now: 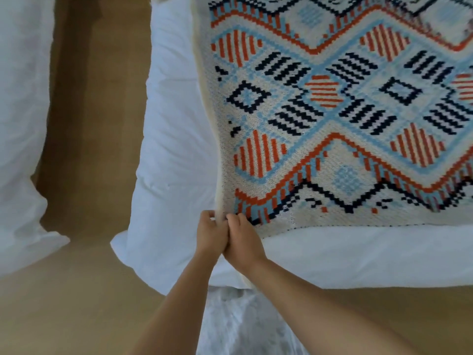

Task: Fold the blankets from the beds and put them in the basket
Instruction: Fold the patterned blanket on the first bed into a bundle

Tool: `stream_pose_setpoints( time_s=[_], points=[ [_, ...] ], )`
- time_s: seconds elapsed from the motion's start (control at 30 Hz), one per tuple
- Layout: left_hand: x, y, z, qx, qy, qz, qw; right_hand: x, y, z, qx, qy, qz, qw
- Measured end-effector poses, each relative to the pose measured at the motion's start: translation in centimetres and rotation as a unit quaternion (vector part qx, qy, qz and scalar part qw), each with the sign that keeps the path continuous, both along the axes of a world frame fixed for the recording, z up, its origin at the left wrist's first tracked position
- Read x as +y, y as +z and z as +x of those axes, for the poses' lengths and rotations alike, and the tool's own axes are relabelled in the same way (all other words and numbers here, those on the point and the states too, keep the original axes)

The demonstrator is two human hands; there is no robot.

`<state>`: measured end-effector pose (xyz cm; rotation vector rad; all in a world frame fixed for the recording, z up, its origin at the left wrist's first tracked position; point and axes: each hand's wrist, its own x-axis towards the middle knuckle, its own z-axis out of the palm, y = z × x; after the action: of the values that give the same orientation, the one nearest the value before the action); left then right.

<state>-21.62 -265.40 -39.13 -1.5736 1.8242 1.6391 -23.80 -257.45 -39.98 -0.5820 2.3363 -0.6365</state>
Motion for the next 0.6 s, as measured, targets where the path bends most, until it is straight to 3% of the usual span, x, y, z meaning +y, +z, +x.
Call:
stream_pose_setpoints(
  time_s=[0.2, 0.4, 0.6],
  points=[
    [-7.1, 2.7, 5.3, 0.053, 0.041, 0.042, 0.997, -5.8, 2.7, 3.8, -0.089, -0.002, -0.076, 0.993],
    [-11.9, 1.5, 9.7, 0.038, 0.016, 0.029, 0.999, -11.4, 3.0, 7.9, -0.11, -0.008, -0.036, 0.993],
    [-12.1, -2.8, 9.2, -0.082, -0.205, -0.054, 0.974, -11.0, 0.3, 7.0, -0.173, 0.066, 0.069, 0.98]
  ],
)
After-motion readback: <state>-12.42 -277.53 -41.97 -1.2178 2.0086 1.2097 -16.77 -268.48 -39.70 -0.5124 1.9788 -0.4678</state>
